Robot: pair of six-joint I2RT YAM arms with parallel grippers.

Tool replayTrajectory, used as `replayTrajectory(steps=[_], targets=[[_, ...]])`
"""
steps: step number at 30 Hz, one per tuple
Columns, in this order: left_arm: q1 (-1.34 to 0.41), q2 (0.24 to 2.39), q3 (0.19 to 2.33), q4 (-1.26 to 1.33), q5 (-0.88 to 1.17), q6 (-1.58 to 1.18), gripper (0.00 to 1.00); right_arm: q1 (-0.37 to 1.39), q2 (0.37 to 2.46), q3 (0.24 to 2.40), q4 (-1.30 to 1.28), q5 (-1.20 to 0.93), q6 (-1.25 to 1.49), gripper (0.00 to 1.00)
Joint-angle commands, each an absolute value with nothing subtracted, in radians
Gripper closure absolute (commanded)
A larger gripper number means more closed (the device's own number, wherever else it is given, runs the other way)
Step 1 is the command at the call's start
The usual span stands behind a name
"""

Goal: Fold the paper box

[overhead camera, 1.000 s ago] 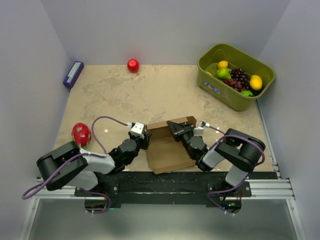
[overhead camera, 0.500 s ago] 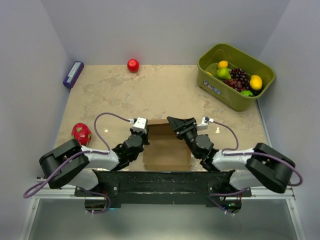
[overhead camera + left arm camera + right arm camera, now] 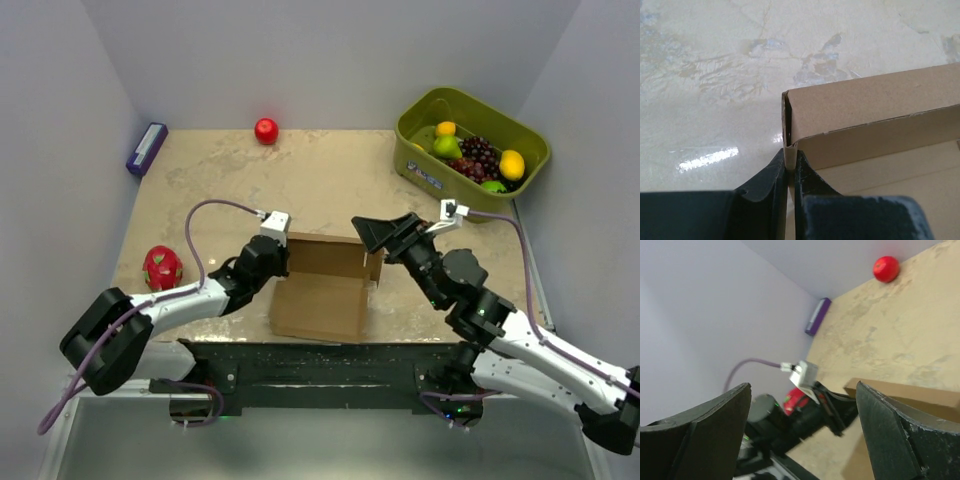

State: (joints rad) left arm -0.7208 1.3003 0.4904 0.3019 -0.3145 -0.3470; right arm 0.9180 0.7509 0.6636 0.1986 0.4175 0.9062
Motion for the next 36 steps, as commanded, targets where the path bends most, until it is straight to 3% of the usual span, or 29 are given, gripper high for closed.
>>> replayTrajectory(steps=[1,11,19,31,36], targets=[[-0.692,1.229,0.615,0.114,-0.141,-0.345,1.0,0.917,0.704,0.698,-0.22,0.414,0.7,0.11],[-0.537,1.325,0.844,-0.13,0.139,-0.246,1.0,0.917,0.594,0.647,-0.406,0.42,0.624,0.2],[-0.496,1.319,0.789,-0.089,0.173,-0.213,1.0,0.917,0.689,0.64,-0.376,0.502,0.575,0.22],[-0.485,1.312,0.782,-0.086,0.155,-0.193,1.0,0.917,0.911,0.672,-0.281,0.601,0.601,0.5],[-0.485,1.313,0.778,-0.077,0.13,-0.195,1.0,0.917,0.91,0.646,-0.272,0.643,0.62,0.73]])
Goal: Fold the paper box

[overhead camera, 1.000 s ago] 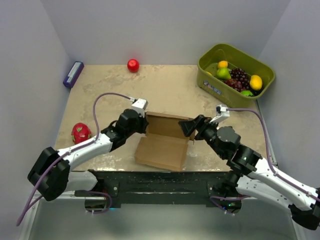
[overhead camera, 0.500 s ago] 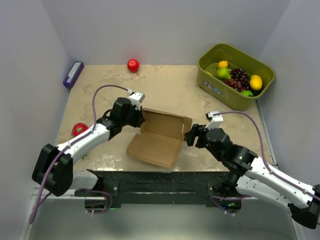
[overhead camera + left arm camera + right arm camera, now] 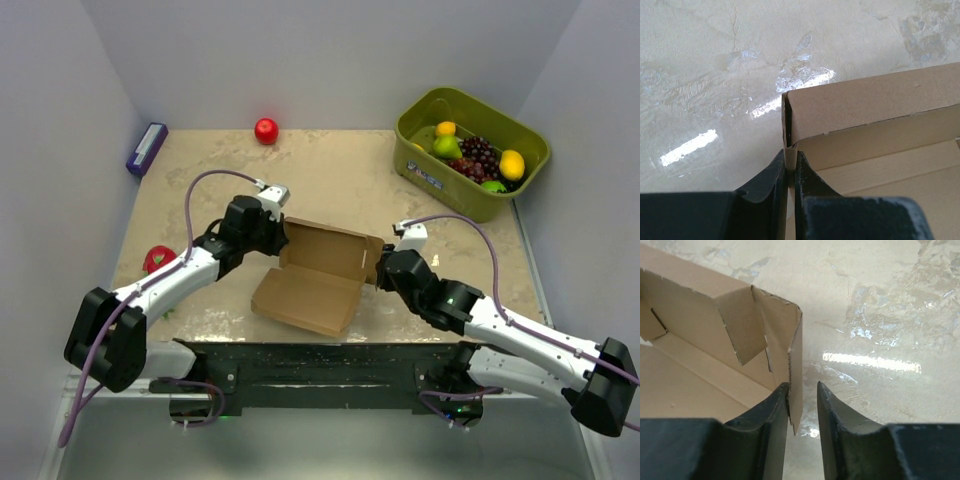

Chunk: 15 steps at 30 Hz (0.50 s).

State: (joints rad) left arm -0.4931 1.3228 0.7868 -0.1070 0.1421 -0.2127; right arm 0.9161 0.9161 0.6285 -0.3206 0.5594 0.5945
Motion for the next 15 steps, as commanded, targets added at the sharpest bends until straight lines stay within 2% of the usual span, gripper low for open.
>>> replayTrajectory(steps=[1,2,5,15], targets=[[-0.486,1.321,0.773,-0.075,0.126,-0.196,1.0,0.917,0.907,0.641,-0.261,0.643,0.62,0.78],[-0.485,1.325,0.775,-0.075,0.12,-0.195,1.0,0.917,0.905,0.637,-0.256,0.64,0.621,0.87],[-0.486,1.342,0.779,-0.078,0.092,-0.181,1.0,0.916,0.907,0.632,-0.253,0.631,0.629,1.0],[-0.491,1.344,0.781,-0.08,-0.069,-0.15,1.0,0.917,0.914,0.632,-0.225,0.6,0.644,1.0]])
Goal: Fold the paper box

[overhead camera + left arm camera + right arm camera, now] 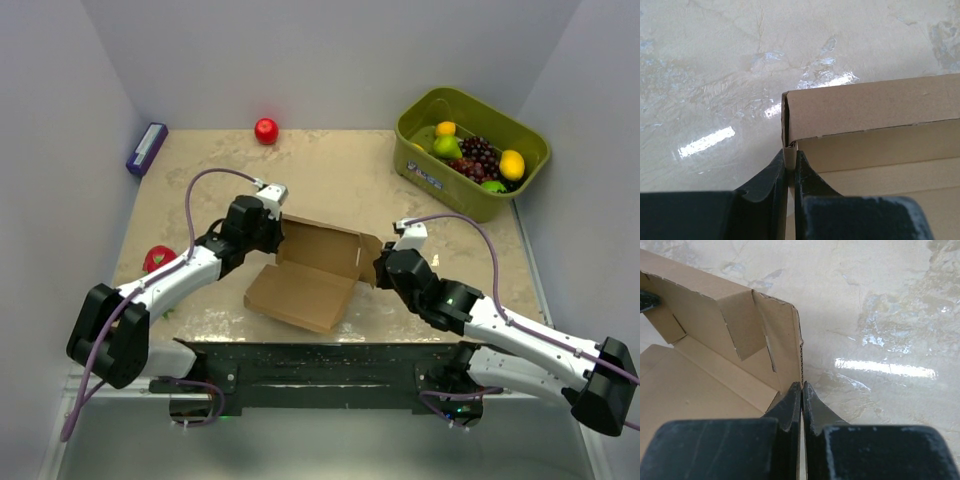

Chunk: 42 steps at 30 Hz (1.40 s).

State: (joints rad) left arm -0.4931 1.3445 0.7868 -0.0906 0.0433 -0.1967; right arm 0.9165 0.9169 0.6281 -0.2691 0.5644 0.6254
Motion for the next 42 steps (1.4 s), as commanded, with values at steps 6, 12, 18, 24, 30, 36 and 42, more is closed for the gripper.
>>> replayTrajectory(steps=[6,12,18,24,30,36,42], targets=[[-0.511,1.348,0.785,-0.084,-0.115,-0.135,1.0,0.919,0.899,0.618,-0.207,0.594,0.653,1.0],[-0.518,1.341,0.772,-0.061,-0.069,-0.149,1.0,0.919,0.917,0.601,-0.152,0.532,0.647,0.92],[-0.517,1.381,0.795,-0.1,-0.06,-0.158,1.0,0.919,0.87,0.633,-0.219,0.537,0.68,0.42],[-0.518,1.345,0.784,-0.087,-0.089,-0.156,1.0,0.919,0.77,0.707,-0.262,0.499,0.669,0.27],[-0.537,1.335,0.782,-0.09,-0.13,-0.149,1.0,0.914,0.868,0.755,-0.166,0.333,0.771,0.18],[-0.572,1.309,0.775,-0.094,-0.176,-0.137,1.0,0.838,0.957,0.749,-0.071,0.247,0.842,0.16],[-0.591,1.295,0.773,-0.094,-0.193,-0.133,1.0,0.72,0.965,0.677,0.04,0.152,0.903,0.21]])
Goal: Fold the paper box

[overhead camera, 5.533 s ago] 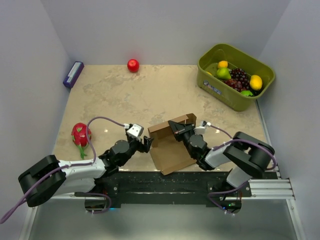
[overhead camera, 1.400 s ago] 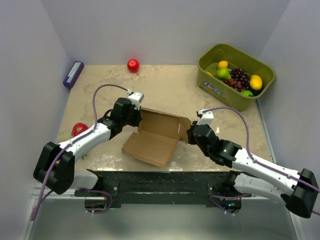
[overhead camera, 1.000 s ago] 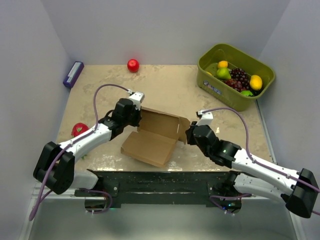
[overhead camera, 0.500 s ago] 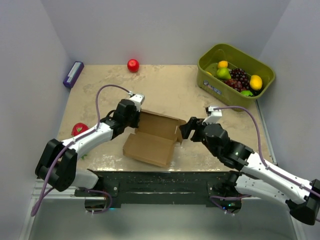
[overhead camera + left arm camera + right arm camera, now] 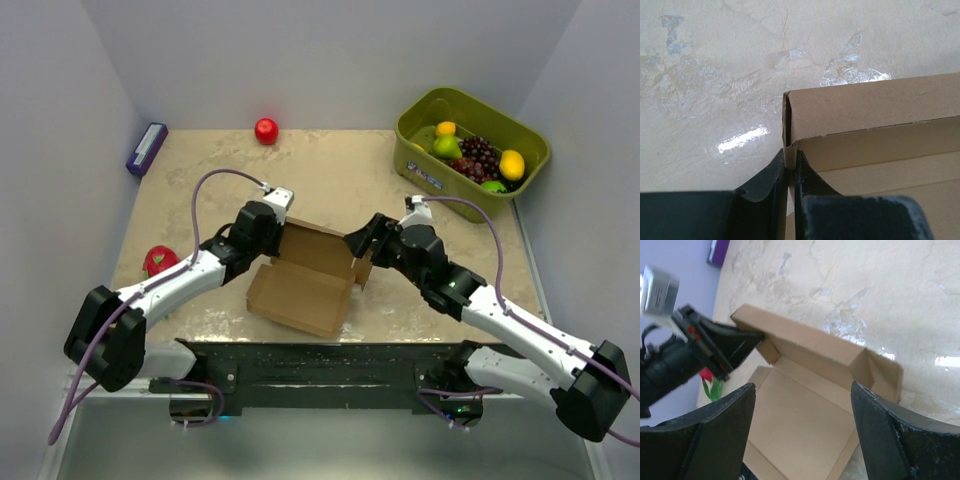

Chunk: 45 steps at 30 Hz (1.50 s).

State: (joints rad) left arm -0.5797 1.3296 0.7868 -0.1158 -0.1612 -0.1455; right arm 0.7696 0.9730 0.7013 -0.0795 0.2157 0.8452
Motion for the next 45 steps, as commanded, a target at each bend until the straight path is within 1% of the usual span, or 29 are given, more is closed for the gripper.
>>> replayTrajectory(steps=[1,19,29,31,33,37,45], targets=[[-0.592,1.293,0.772,-0.095,-0.196,-0.133,1.0,0.713,0.968,0.676,0.04,0.147,0.905,0.21],[-0.612,1.269,0.765,-0.087,-0.221,-0.129,1.0,0.698,1.052,0.632,0.124,0.156,0.946,0.23],[-0.623,1.258,0.759,-0.083,-0.244,-0.127,1.0,0.696,1.123,0.612,0.216,0.089,1.002,0.25],[-0.623,1.255,0.758,-0.08,-0.245,-0.126,1.0,0.696,1.129,0.591,0.241,0.084,1.023,0.27],[-0.624,1.25,0.756,-0.077,-0.247,-0.126,1.0,0.695,1.126,0.58,0.271,0.095,1.032,0.31],[-0.638,1.247,0.752,-0.074,-0.252,-0.126,1.0,0.696,1.121,0.569,0.294,0.126,1.06,0.33],[-0.643,1.201,0.73,-0.048,-0.275,-0.129,1.0,0.695,1.131,0.523,0.416,0.175,1.183,0.41]])
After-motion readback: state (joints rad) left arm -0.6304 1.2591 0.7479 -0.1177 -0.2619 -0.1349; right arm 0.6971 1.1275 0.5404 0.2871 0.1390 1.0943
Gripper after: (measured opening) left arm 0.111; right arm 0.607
